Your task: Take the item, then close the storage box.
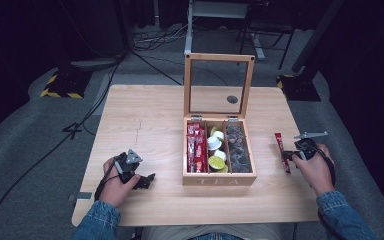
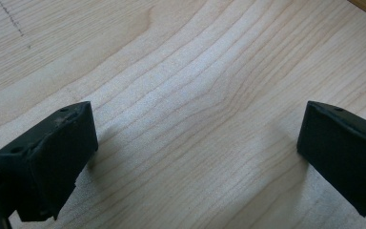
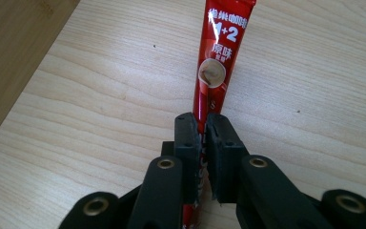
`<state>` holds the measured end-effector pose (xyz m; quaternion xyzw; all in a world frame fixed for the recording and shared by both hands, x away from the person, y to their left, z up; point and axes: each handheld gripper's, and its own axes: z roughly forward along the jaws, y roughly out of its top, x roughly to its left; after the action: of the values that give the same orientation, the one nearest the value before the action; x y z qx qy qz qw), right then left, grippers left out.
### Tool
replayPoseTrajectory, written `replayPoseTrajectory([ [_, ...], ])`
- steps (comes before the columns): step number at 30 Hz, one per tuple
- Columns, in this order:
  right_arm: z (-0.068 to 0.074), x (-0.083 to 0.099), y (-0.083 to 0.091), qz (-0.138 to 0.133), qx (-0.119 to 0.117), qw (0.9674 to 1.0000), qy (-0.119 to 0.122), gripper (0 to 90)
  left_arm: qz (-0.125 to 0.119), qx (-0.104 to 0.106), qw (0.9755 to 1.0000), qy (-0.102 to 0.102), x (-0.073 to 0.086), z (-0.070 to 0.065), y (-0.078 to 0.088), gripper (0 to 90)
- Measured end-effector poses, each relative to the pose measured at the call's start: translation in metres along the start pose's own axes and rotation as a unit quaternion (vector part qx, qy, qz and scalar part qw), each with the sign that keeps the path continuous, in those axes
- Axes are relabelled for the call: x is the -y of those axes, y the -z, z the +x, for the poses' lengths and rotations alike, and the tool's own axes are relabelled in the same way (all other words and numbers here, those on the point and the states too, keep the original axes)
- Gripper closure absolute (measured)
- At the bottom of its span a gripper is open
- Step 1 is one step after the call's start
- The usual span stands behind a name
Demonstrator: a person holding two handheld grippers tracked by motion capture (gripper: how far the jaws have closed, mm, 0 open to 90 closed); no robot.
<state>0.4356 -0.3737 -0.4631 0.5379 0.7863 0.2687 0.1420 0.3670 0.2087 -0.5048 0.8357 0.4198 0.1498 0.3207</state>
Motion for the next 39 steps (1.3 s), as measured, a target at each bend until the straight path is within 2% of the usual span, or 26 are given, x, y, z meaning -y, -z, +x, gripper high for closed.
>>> replayPoseTrajectory([
  [2, 0.000, 0.001, -0.001, 0.003, -0.002, 1.0000, -0.004, 79.5, 0.000, 0.000, 1.0000, 0.000, 0.000, 0.000, 0.000, 0.1],
  [4, 0.000, 0.001, -0.002, -0.006, -0.009, 0.9999, -0.007, 70.2, -0.001, -0.002, 1.0000, -0.002, 0.000, 0.000, 0.000, 0.1],
  [7, 0.000, 0.001, -0.002, -0.030, 0.004, 0.9994, 0.019, 58.8, -0.001, -0.002, 1.0000, -0.002, -0.001, 0.000, -0.001, 0.1],
  [12, 0.000, -0.005, 0.009, -0.080, -0.008, 0.9966, 0.018, 45.7, -0.001, -0.002, 1.0000, -0.001, -0.001, 0.000, -0.001, 0.1],
  [15, 0.001, -0.010, 0.018, -0.109, -0.017, 0.9937, 0.019, 42.6, -0.001, -0.002, 1.0000, -0.002, -0.001, 0.000, -0.001, 0.1],
  [18, 0.005, -0.017, 0.028, -0.141, -0.028, 0.9892, 0.025, 41.2, -0.001, -0.003, 1.0000, -0.001, -0.001, 0.000, -0.001, 0.1],
  [20, 0.009, -0.022, 0.035, -0.152, -0.039, 0.9872, 0.025, 40.3, -0.001, -0.002, 1.0000, -0.001, -0.001, 0.000, -0.001, 0.1],
  [26, 0.025, -0.041, 0.057, -0.196, -0.062, 0.9774, 0.051, 37.3, -0.001, -0.003, 1.0000, -0.002, -0.001, 0.000, -0.001, 0.1],
  [31, 0.040, -0.059, 0.071, -0.207, -0.071, 0.9735, 0.066, 35.0, -0.001, -0.003, 1.0000, -0.001, -0.001, 0.000, -0.001, 0.1],
  [36, 0.049, -0.077, 0.081, -0.228, -0.079, 0.9669, 0.084, 33.6, -0.001, -0.003, 1.0000, -0.002, 0.000, 0.000, -0.001, 0.2],
  [38, 0.052, -0.084, 0.084, -0.233, -0.077, 0.9653, 0.088, 32.3, -0.002, -0.003, 1.0000, 0.001, 0.000, 0.000, -0.001, 0.2],
  [39, 0.054, -0.087, 0.085, -0.232, -0.076, 0.9656, 0.088, 31.6, -0.002, -0.003, 1.0000, 0.001, 0.000, 0.000, 0.000, 0.2],
])
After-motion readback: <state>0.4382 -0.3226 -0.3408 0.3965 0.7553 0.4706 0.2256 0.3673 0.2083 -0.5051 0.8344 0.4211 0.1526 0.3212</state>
